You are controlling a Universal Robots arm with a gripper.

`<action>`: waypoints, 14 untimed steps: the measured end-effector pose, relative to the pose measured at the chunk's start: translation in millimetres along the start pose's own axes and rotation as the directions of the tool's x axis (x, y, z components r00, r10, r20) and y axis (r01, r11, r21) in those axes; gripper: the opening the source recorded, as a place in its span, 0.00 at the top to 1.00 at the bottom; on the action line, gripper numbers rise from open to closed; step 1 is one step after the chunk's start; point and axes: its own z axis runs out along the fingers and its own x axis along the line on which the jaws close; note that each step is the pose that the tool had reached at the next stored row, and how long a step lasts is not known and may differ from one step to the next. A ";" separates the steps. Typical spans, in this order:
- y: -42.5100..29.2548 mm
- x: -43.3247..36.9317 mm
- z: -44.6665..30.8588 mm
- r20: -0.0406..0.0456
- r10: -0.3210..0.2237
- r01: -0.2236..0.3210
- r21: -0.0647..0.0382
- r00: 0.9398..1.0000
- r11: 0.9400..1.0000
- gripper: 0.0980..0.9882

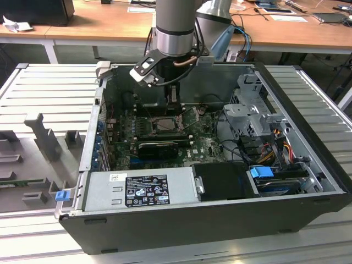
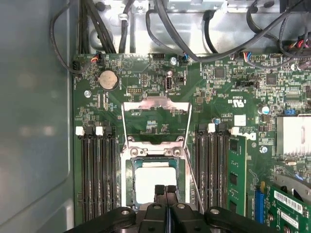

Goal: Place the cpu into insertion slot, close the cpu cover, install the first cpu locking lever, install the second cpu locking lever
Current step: 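Close the cpu cover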

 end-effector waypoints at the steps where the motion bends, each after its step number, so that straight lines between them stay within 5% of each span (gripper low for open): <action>1: 1.2 0.0 0.0 0.000 0.000 0.000 0.000 1.000 1.000 0.99; 14: 10.1 0.1 -3.6 0.000 0.000 0.000 0.000 1.000 1.000 0.99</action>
